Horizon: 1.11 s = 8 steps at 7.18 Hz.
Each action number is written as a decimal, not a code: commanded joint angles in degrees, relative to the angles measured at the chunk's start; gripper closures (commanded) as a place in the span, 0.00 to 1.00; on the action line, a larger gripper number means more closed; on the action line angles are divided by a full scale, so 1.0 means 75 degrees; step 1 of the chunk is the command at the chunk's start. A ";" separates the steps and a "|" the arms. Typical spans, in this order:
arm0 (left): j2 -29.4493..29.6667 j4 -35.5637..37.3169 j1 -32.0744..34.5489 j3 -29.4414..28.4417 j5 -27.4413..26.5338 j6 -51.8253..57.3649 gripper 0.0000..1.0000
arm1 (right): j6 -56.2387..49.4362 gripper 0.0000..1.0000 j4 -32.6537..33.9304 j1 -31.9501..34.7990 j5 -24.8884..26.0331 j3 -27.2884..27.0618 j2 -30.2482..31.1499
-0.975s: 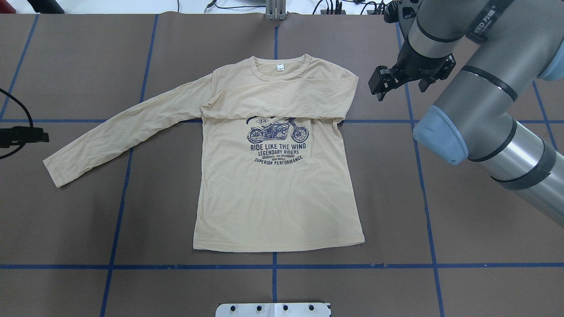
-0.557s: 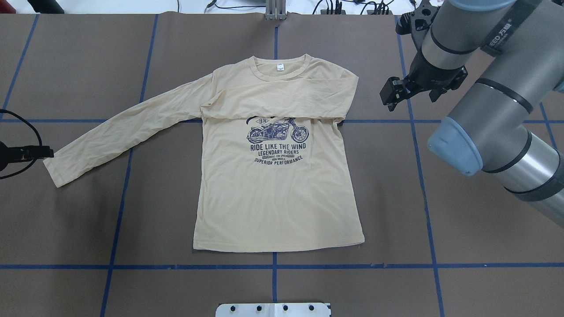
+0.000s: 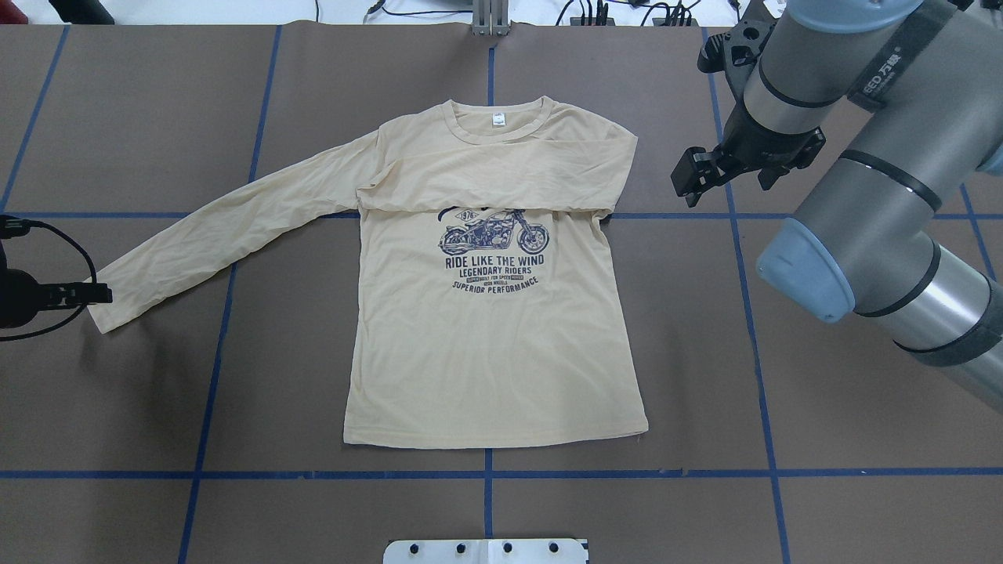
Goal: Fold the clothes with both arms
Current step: 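Grasp the other sleeve cuff with the left gripper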
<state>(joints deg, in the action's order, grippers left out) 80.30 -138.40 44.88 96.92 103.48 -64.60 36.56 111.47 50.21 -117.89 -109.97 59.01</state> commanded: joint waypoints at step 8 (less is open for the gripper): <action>0.0286 0.0009 -0.0124 -0.0372 -0.0015 0.0011 0.23 | 0.0059 0.00 -0.0015 -0.0096 0.0004 0.0002 -0.0005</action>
<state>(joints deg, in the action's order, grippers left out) 82.50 -138.34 44.01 94.17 103.36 -64.51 36.97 111.32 49.52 -117.86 -109.94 58.98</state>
